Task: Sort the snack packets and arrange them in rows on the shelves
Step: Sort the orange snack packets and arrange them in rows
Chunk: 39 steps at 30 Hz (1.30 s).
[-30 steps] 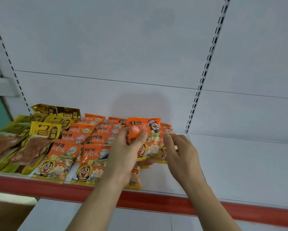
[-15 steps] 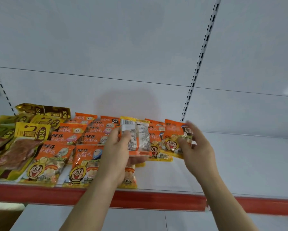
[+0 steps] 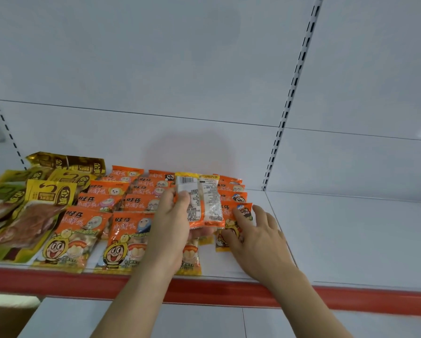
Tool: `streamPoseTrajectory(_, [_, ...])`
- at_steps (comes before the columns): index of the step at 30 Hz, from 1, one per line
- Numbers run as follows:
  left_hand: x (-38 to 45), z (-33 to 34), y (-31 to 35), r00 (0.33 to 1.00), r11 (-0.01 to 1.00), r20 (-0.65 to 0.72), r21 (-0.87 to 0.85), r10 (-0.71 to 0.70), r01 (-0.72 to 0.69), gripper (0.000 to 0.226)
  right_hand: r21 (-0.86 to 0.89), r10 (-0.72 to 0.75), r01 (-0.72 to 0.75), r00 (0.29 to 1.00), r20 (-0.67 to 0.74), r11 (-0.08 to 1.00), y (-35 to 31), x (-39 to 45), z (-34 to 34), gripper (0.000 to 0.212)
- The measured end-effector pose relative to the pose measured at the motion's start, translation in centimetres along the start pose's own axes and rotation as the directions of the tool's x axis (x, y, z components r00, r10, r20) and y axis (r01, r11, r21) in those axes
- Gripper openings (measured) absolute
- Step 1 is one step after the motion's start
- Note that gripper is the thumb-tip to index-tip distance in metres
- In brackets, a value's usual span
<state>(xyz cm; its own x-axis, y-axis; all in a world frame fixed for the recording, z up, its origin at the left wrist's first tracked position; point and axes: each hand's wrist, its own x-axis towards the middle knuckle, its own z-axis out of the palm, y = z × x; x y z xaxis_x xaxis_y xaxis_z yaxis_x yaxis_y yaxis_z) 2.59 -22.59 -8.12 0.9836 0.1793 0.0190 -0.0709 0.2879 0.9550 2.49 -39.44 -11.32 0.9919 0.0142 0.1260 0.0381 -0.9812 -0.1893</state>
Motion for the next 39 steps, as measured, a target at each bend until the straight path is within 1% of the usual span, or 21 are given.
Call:
streamPoseTrajectory(2, [-0.3,0.3,0.0,0.999,1.0,0.049,-0.002,-0.006,0.007,0.02,0.019,-0.007,0.008,1.0,-0.025,1.0,-0.2,-0.1,0.1,0.062])
streamPoseTrajectory(3, [-0.4,0.5,0.0,0.997,1.0,0.076,0.019,-0.001,0.0,0.022,0.095,-0.002,0.011,0.995,-0.096,0.995,-0.1,-0.2,-0.2,0.06])
streamPoseTrajectory(5, [-0.6,0.6,0.1,0.991,0.995,0.132,0.081,0.039,-0.05,0.023,0.374,0.079,0.034,0.956,-0.283,0.927,-0.3,-0.4,-1.5,0.05])
streamPoseTrajectory(6, [-0.6,0.7,0.1,0.984,0.991,0.168,0.104,0.065,-0.084,0.024,0.523,0.128,0.061,0.94,-0.318,0.85,-0.4,-0.5,-2.3,0.047])
streamPoseTrajectory(7, [-0.7,0.8,0.0,0.974,0.986,0.211,0.122,0.082,-0.11,0.025,0.651,0.143,0.08,0.949,-0.282,0.755,-0.6,-0.7,-3.2,0.047])
streamPoseTrajectory(8, [-0.7,0.9,0.0,0.962,0.981,0.257,0.141,0.095,-0.134,0.025,0.77,0.119,0.074,0.974,-0.192,0.634,-0.9,-0.9,-4.0,0.052])
streamPoseTrajectory(9, [-0.8,0.9,0.0,0.948,0.974,0.303,0.165,0.1,-0.155,0.024,0.848,0.071,0.059,0.991,-0.113,0.527,-1.2,-1.0,-4.6,0.061])
streamPoseTrajectory(10, [-1.0,1.0,0.0,0.935,0.967,0.339,0.187,0.102,-0.173,0.025,0.882,0.021,0.064,0.996,-0.083,0.468,-1.2,-1.2,-5.0,0.066])
streamPoseTrajectory(12, [-1.2,0.9,0.0,0.943,0.956,0.313,0.222,0.115,-0.191,0.031,0.877,0.013,0.141,0.986,-0.165,0.46,-0.9,-1.3,-5.3,0.048])
streamPoseTrajectory(14, [-0.9,1.0,0.1,0.97,0.962,0.199,0.203,0.142,-0.182,0.033,0.86,0.059,0.218,0.959,-0.275,0.462,-0.6,-1.3,-4.7,0.029])
streamPoseTrajectory(16, [-0.6,1.2,0.2,0.989,0.985,0.105,0.122,0.106,-0.118,0.021,0.83,0.061,0.313,0.923,-0.381,0.462,-0.2,-1.5,-3.7,0.03])
streamPoseTrajectory(17, [-0.6,1.3,0.4,0.993,0.996,0.108,0.073,0.043,-0.051,0.019,0.779,0.032,0.38,0.89,-0.455,0.5,-0.1,-1.5,-3.2,0.034])
streamPoseTrajectory(19, [-0.5,1.5,0.3,0.986,0.999,0.162,0.03,-0.033,0.028,0.03,0.632,-0.062,0.486,0.819,-0.57,0.604,0.2,-1.5,-2.1,0.044])
streamPoseTrajectory(21, [-0.7,1.7,0.4,0.989,0.997,0.144,0.068,0.034,-0.044,0.024,0.609,-0.103,0.509,0.811,-0.576,0.608,0.5,-1.7,-1.4,0.043])
streamPoseTrajectory(25, [-0.5,1.5,0.0,0.983,0.968,0.11,0.186,0.147,-0.166,0.03,0.801,-0.043,0.432,0.888,-0.457,0.413,0.4,-2.8,-2.1,0.025])
streamPoseTrajectory(26, [-0.5,1.4,-0.1,0.975,0.947,0.133,0.246,0.178,-0.207,0.031,0.818,-0.011,0.397,0.902,-0.432,0.416,0.3,-2.8,-2.5,0.02])
streamPoseTrajectory(30, [-0.8,1.2,0.0,0.922,0.83,0.288,0.421,0.26,-0.366,0.033,0.77,-0.06,0.279,0.952,-0.3,0.575,0.4,-2.0,-2.8,0.041])
streamPoseTrajectory(33, [-0.1,0.5,-0.4,0.894,0.673,0.27,0.588,0.358,-0.448,0.029,0.736,0.031,0.209,0.954,-0.298,0.644,1.1,-2.1,-2.0,0.042])
streamPoseTrajectory(36, [0.4,-1.1,-1.6,0.803,0.347,0.348,0.766,0.483,-0.541,0.03,0.681,0.083,0.155,0.949,-0.303,0.716,1.5,-2.6,-0.5,0.043])
streamPoseTrajectory(38, [0.4,-2.2,-3.0,0.775,0.144,0.418,0.832,0.474,-0.536,0.035,0.53,0.032,0.184,0.928,-0.372,0.827,1.2,-3.2,0.8,0.042])
streamPoseTrajectory(39, [0.2,-2.4,-3.6,0.788,0.063,0.429,0.861,0.441,-0.504,0.04,0.415,-0.005,0.193,0.911,-0.413,0.889,1.1,-3.5,1.6,0.04])
